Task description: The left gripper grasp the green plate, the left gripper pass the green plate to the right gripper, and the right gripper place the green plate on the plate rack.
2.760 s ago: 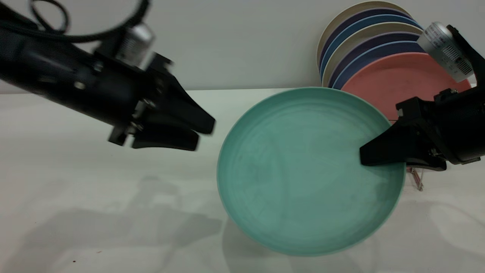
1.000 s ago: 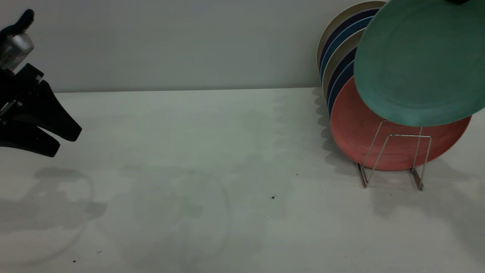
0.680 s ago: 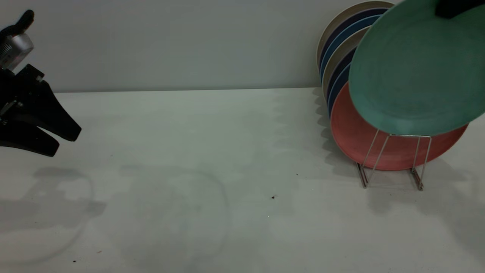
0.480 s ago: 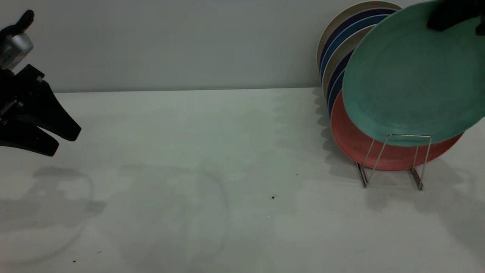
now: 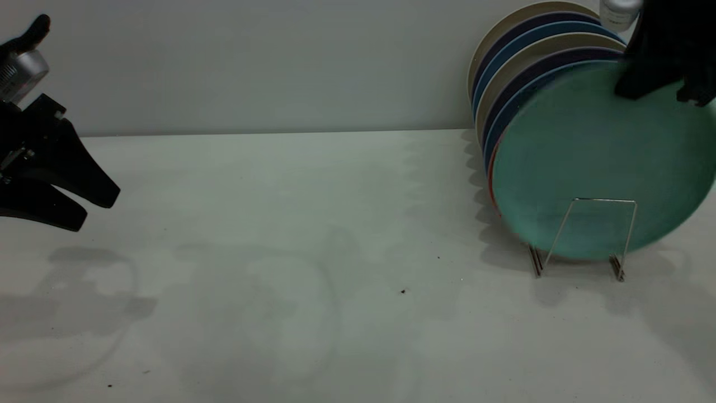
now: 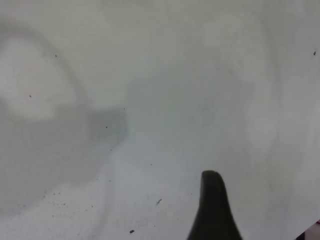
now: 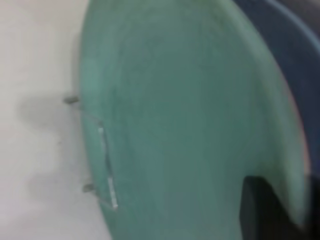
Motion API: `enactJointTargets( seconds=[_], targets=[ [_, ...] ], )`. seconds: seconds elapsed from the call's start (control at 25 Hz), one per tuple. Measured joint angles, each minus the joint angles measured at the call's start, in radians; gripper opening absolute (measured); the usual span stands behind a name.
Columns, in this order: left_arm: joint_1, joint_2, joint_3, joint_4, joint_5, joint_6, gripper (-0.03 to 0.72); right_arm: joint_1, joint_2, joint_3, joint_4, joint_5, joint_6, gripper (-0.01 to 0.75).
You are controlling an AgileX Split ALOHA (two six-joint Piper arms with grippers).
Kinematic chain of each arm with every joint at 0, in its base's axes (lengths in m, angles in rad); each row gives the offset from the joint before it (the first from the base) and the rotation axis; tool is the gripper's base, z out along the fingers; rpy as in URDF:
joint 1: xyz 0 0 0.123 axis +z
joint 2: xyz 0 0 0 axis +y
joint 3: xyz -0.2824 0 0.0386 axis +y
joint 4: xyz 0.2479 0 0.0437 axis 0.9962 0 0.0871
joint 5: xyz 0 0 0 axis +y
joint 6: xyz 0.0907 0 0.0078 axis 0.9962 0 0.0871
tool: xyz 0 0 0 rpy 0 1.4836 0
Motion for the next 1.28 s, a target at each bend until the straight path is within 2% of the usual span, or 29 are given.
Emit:
enactJointTargets(
  seconds=[0.2, 0.36, 0.48, 0.6, 0.76, 0.84, 0.96, 1.12, 1.28],
  targets=[
    [0.000, 0.000, 0.000, 0.000, 0.006, 0.000, 0.562, 0.000, 0.000, 0.000, 0.026, 0.040, 0.000, 0.347],
    [0.000, 0.000, 0.000, 0.000, 0.013, 0.000, 0.562, 0.000, -0.003, 0.000, 0.027, 0.097, 0.022, 0.445],
    [0.000, 0.000, 0.000, 0.012, 0.014, -0.013, 0.562, 0.000, -0.035, 0.000, 0.027, 0.132, 0.099, 0.509],
    [0.000, 0.000, -0.018, 0.084, 0.014, -0.070, 0.562, 0.000, -0.106, 0.000, 0.027, 0.145, 0.247, 0.559],
    [0.000, -0.008, -0.077, 0.242, 0.040, -0.243, 0.562, -0.001, -0.204, 0.000, 0.021, 0.235, 0.675, 0.578],
    [0.000, -0.040, -0.103, 0.343, 0.058, -0.342, 0.562, -0.009, -0.235, 0.000, -0.010, 0.332, 0.995, 0.578],
    [-0.001, -0.121, -0.120, 0.480, 0.097, -0.454, 0.560, -0.015, -0.257, 0.000, -0.148, 0.529, 1.332, 0.571],
    [-0.001, -0.275, -0.120, 0.606, 0.187, -0.559, 0.555, -0.016, -0.285, 0.000, -0.322, 0.725, 1.508, 0.529],
    [-0.001, -0.448, -0.118, 0.629, 0.269, -0.575, 0.541, -0.016, -0.379, 0.006, -0.322, 0.749, 1.540, 0.491]
  ],
)
